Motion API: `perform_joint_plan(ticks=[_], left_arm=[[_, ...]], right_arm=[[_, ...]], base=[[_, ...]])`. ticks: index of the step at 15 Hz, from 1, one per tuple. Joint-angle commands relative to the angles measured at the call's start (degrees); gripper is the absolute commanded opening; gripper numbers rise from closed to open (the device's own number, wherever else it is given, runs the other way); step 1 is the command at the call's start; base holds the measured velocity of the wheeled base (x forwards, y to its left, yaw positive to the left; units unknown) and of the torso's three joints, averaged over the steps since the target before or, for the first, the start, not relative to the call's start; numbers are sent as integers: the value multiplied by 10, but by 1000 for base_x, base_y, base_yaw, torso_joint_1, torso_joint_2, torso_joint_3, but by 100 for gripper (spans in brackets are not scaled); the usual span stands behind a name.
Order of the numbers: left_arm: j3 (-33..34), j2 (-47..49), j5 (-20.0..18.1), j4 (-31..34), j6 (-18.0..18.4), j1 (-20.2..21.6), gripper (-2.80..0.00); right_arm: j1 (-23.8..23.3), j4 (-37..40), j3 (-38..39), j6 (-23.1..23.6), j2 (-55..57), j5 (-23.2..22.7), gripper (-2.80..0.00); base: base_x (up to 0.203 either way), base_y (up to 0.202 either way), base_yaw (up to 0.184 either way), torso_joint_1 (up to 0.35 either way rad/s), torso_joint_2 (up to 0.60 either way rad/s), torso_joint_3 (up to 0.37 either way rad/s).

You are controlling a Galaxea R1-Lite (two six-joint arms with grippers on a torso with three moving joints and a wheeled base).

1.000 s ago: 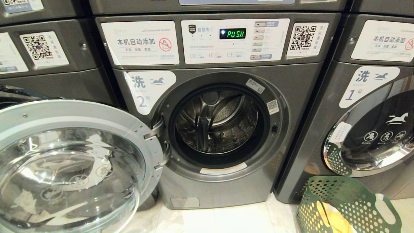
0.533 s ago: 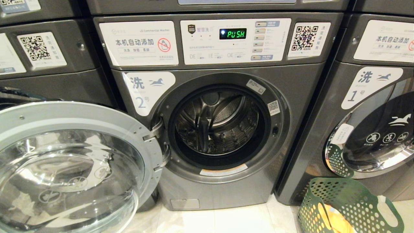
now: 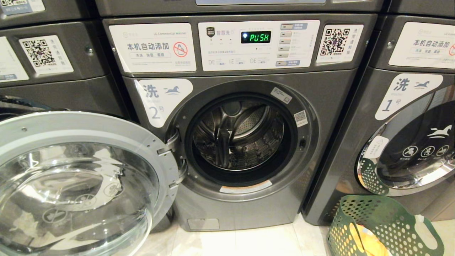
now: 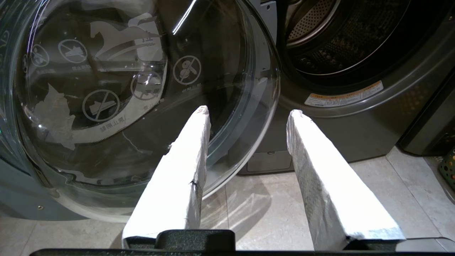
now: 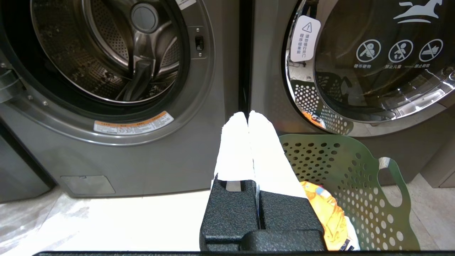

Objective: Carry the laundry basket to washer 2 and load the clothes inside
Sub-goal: Place the clothes into the washing machine

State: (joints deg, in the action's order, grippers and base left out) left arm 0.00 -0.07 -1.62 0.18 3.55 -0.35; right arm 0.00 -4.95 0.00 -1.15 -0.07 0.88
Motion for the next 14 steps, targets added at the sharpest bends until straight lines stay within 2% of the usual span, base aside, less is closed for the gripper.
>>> perform_joint_plan(ticks=[1,14], left_arm=[[0,1,0,0,2,0,-280],[1,1,0,-1,7,0,-280]], right_arm=[[0,-1,19,0,1,0,-280],[0,-1,19,0,1,0,-280]], base=[[0,0,0,0,0,0],[0,0,0,4,1,-173]])
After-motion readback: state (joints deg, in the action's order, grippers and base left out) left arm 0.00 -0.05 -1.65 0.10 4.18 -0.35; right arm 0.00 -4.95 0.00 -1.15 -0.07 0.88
